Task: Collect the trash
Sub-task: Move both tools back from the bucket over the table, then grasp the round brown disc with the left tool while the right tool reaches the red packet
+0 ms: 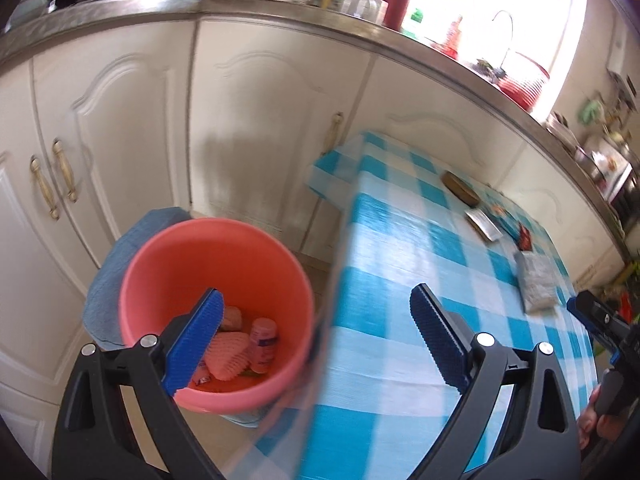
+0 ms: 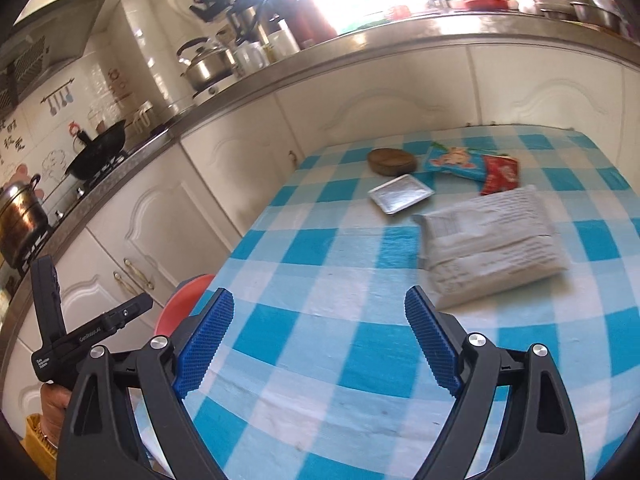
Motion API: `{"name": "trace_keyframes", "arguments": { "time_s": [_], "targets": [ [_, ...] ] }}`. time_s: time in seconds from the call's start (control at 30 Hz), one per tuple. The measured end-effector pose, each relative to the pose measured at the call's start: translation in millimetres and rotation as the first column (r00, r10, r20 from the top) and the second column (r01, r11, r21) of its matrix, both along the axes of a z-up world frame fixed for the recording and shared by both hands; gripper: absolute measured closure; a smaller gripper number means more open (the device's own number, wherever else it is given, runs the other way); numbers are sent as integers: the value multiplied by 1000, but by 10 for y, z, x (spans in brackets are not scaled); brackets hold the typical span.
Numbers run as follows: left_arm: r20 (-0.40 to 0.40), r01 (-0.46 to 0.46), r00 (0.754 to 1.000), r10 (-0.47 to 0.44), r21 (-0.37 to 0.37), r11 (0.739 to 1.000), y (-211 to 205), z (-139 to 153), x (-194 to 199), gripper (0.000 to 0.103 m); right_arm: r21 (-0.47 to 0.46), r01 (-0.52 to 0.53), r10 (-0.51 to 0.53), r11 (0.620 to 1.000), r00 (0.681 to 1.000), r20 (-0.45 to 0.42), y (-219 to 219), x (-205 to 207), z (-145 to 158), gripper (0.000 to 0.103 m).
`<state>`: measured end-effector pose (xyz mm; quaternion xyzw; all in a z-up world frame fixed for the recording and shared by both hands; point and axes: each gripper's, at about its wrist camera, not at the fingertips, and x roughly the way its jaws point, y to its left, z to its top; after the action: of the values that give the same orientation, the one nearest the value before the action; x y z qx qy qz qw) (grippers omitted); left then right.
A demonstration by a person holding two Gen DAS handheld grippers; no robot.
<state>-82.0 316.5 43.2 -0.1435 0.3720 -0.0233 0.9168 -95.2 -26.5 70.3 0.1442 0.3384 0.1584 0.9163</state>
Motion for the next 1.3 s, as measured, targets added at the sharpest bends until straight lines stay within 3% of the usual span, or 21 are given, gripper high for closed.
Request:
{"name": "trace_keyframes", "arguments": {
  "time_s": [0.33,0.57,0.7,0.83,1.03,1.1,1.17,1.3],
  "targets": [
    [-27,109,994,-109,13,994,-664,221,330,8,40,166,-165,985,986,-21,-934,62,29,16],
    [-22,141,990,-141,-33,990,-1304,441,1167,8,1,205,-205,979,977,-55,-1481,621,60,16],
    [-37,123,991,-125,-60,991,-1717,449,1848,8,15,159,-158,987,985,-69,-1663,1140,50,17],
    [-87,101,991,-102,-21,995,-2107,314,2485,9,7,130,-129,992,987,-95,-1731,1642,-23,32],
    [-111,79,991,-73,57,995,-2404,162,3126,9,-19,83,-85,996,987,-134,-1694,2224,-127,52],
    [-125,75,990,-63,100,992,-2474,102,3259,13,-34,62,-66,997,986,-150,-1641,2396,-177,57],
    [-163,56,986,-31,147,988,-2524,34,3342,28,-51,32,-40,998,985,-166,-1565,2556,-233,60],
    [-224,49,974,-16,141,989,-2518,-122,3464,46,-99,-11,-9,995,979,-204,-1448,2799,-357,61]
  ]
}}
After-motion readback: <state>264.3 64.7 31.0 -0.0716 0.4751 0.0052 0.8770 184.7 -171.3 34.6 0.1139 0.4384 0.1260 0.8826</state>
